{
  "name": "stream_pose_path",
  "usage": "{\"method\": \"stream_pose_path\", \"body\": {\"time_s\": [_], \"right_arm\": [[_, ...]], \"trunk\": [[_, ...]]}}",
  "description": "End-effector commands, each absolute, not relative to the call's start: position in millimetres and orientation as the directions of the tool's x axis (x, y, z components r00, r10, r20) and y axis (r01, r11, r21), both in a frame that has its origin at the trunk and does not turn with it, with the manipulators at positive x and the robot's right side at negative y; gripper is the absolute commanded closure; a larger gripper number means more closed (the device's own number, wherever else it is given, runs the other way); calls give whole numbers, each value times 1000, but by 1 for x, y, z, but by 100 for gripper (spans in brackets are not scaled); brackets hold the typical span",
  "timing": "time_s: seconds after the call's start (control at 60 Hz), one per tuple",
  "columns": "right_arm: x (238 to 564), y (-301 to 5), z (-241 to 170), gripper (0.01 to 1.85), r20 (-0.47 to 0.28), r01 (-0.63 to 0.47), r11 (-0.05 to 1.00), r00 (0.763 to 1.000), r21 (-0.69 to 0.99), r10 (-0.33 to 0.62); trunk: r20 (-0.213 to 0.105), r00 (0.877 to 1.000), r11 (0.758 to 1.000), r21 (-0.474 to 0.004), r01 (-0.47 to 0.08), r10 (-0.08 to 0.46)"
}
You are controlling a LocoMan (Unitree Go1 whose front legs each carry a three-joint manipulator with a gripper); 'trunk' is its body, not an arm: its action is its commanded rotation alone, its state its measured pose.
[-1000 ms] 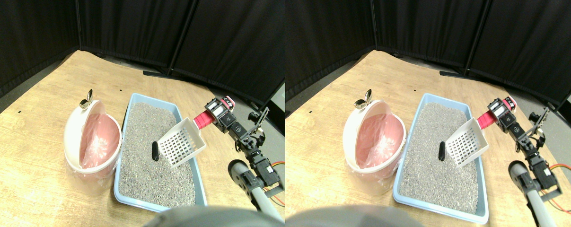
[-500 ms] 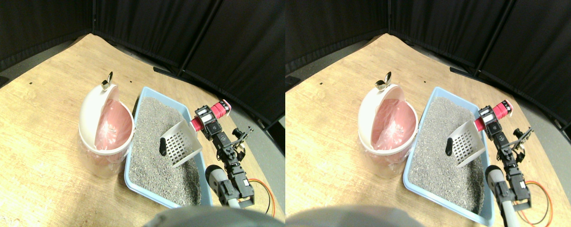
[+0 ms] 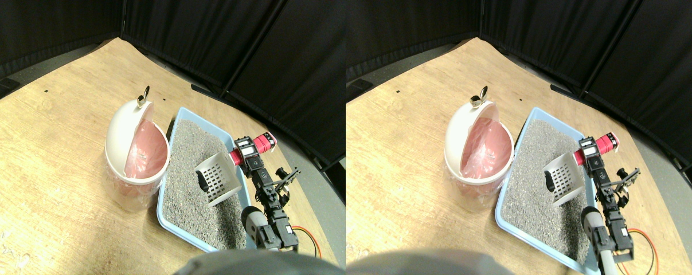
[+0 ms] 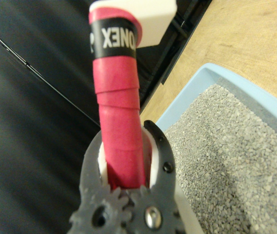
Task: Scoop (unimanual)
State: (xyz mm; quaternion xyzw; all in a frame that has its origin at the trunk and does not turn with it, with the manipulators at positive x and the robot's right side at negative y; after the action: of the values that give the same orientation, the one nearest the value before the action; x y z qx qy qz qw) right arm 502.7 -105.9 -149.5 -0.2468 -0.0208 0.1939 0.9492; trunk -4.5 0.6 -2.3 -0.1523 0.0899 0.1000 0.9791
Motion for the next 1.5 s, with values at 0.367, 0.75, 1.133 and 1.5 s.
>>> {"method": "stream_pose_path", "body": {"time_s": [0.367, 0.75, 1.133, 1.5], "right_arm": [[511, -138, -126, 180, -55, -276, 952, 961, -133, 271], [508, -162, -132, 180, 39, -148, 988, 989, 53, 146], [512, -181, -112, 180, 129, -89, 933, 991, 348, 47], [517, -184, -92, 180, 102, -100, 827, 993, 553, 51]], "trunk": [[-179, 972, 948, -252, -196, 153], [-150, 978, 955, -237, -180, 147], [-108, 984, 962, -215, -165, 144], [-75, 986, 962, -218, -165, 152]]}}
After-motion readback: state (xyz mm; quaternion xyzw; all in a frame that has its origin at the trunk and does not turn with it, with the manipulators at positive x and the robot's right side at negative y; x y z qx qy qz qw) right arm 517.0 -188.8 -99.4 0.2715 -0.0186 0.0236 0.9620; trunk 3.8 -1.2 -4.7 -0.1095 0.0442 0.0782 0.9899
